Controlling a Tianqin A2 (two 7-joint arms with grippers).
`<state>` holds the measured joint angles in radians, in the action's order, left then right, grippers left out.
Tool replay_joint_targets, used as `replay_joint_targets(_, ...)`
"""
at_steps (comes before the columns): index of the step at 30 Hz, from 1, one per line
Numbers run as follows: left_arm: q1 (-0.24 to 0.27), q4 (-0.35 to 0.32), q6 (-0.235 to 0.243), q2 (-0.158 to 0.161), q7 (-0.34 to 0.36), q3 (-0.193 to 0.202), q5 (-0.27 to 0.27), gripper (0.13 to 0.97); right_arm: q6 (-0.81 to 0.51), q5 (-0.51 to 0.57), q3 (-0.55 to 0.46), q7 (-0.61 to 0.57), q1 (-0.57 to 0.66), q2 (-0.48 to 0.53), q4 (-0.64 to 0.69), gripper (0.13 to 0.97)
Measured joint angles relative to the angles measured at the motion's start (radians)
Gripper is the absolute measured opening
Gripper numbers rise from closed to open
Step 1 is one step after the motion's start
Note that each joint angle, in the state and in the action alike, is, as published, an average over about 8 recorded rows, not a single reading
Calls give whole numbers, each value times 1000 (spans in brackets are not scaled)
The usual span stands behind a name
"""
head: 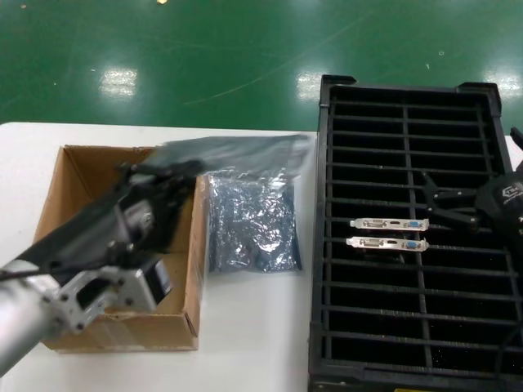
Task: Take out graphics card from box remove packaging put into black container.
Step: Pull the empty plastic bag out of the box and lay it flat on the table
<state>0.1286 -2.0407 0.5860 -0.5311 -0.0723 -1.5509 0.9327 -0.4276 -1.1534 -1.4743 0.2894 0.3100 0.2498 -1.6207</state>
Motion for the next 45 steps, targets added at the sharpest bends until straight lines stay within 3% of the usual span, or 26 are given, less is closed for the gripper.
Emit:
replay_joint_targets(3, 41, -12, 62, 48, 101, 6, 37, 139, 0, 0, 0, 0, 0, 0, 0, 927)
replay_joint_targets(5, 70, -13, 127, 105, 186, 28, 46, 139, 0, 0, 0, 0, 0, 0, 0, 939)
replay_joint_targets(8, 113, -1, 249, 218, 326, 89, 32, 139, 0, 0, 0, 0, 0, 0, 0, 939)
replay_joint_targets(12, 173, 54, 401, 379, 521, 184, -28, 139, 0, 0, 0, 0, 0, 0, 0, 952)
replay_joint_targets(15, 214, 117, 454, 460, 655, 227, -79, 139, 0, 0, 0, 0, 0, 0, 0, 962)
replay_joint_targets(17, 238, 159, 459, 490, 731, 237, -107, 139, 0, 0, 0, 0, 0, 0, 0, 966)
replay_joint_targets(23, 289, 261, 410, 522, 879, 207, -165, 143, 0, 0, 0, 0, 0, 0, 0, 966)
replay_joint_targets(29, 325, 359, 365, 529, 965, 154, -207, 149, 0, 0, 0, 0, 0, 0, 0, 966)
replay_joint_targets(38, 360, 447, 320, 530, 1021, 121, -245, 219, 0, 0, 0, 0, 0, 0, 0, 966)
replay_joint_targets(41, 370, 450, 313, 527, 1026, 130, -253, 219, 0, 0, 0, 0, 0, 0, 0, 966)
replay_joint_targets(45, 380, 412, 301, 512, 1009, 148, -247, 288, 0, 0, 0, 0, 0, 0, 0, 966)
